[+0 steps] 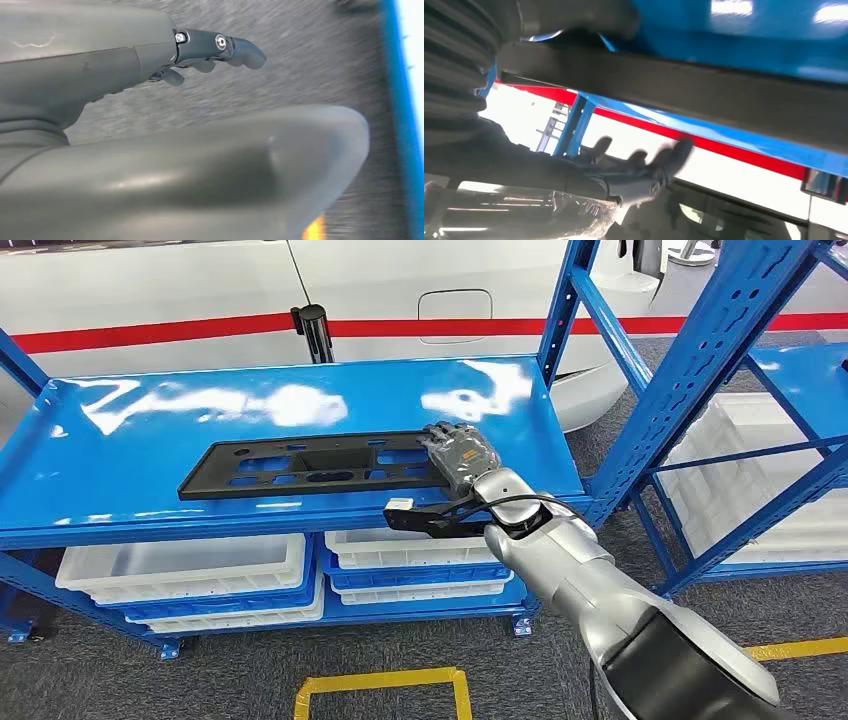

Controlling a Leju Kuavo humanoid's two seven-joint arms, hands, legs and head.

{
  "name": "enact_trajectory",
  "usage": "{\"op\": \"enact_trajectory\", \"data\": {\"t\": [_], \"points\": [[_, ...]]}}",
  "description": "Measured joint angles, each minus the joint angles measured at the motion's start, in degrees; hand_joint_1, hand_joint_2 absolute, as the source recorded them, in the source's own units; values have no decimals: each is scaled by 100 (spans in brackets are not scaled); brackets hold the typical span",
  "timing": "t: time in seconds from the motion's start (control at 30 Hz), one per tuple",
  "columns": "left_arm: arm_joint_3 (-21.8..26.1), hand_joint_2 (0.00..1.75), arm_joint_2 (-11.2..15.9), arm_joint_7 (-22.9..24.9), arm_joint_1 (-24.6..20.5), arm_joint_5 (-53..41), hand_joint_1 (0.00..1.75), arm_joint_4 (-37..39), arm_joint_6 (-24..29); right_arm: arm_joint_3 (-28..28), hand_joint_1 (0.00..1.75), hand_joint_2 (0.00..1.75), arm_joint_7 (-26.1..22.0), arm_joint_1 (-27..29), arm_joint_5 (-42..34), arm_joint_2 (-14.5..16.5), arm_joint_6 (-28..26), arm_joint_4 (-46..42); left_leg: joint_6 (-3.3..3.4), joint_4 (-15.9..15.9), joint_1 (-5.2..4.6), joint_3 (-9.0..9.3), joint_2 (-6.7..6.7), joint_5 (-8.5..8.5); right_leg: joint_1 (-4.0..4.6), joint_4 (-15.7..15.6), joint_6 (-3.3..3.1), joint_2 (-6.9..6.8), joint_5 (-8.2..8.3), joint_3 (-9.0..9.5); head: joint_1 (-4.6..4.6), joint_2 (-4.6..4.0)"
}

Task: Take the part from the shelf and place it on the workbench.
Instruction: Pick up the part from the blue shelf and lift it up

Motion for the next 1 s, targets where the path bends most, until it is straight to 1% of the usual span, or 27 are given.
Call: {"op": "enact_trajectory", "data": {"t": [0.07, 0.2, 0.33, 0.43, 0.67, 0.83, 1.0], "points": [[21, 0, -4, -127, 0, -2, 0, 1, 48, -37, 175, 175, -61, 1, -1, -25, -79, 2, 0, 0, 0, -1, 1, 0, 0, 0, 0, 1, 0, 0, 1, 0], [94, 175, -21, -433, 6, -5, 0, 1, 199, -155, 175, 175, -248, 1, 39, -121, -380, -26, 0, 1, 1, -4, 0, 1, 0, 0, 1, 1, 0, -1, 0, 0], [169, 175, -29, -526, 15, -2, 0, 1, 208, -272, 175, 175, -393, 12, 46, -242, -615, -276, 0, 1, 1, -8, 0, 1, 0, 0, 1, 1, 0, -3, -1, 0], [195, 175, -37, -534, 20, -2, 0, 1, 255, -400, 175, 175, -466, 40, 14, -428, -715, -798, 0, 1, 1, -10, 0, 1, 0, 0, 1, 1, 0, -4, 0, 0], [285, 175, -47, -557, 44, 10, 0, 2, 298, -764, 175, 175, -630, 162, -170, -911, -677, -2158, 1, 2, 0, -12, -1, 1, 0, 0, 1, 0, 0, -4, 1, 0], [336, 175, -48, -593, 64, 13, 0, 2, 232, -1005, 175, 175, -789, 390, -352, -1248, -628, -3183, 2, 2, 0, -15, -1, 1, 0, 0, 1, -1, -1, -6, 0, 0], [371, 175, -48, -523, 76, 64, 0, 2, 98, -1145, 175, 175, -817, 618, -298, -1487, -601, -3959, 2, 1, 0, -15, -1, 0, 0, 0, 1, 0, -1, -7, 0, 0]]}}
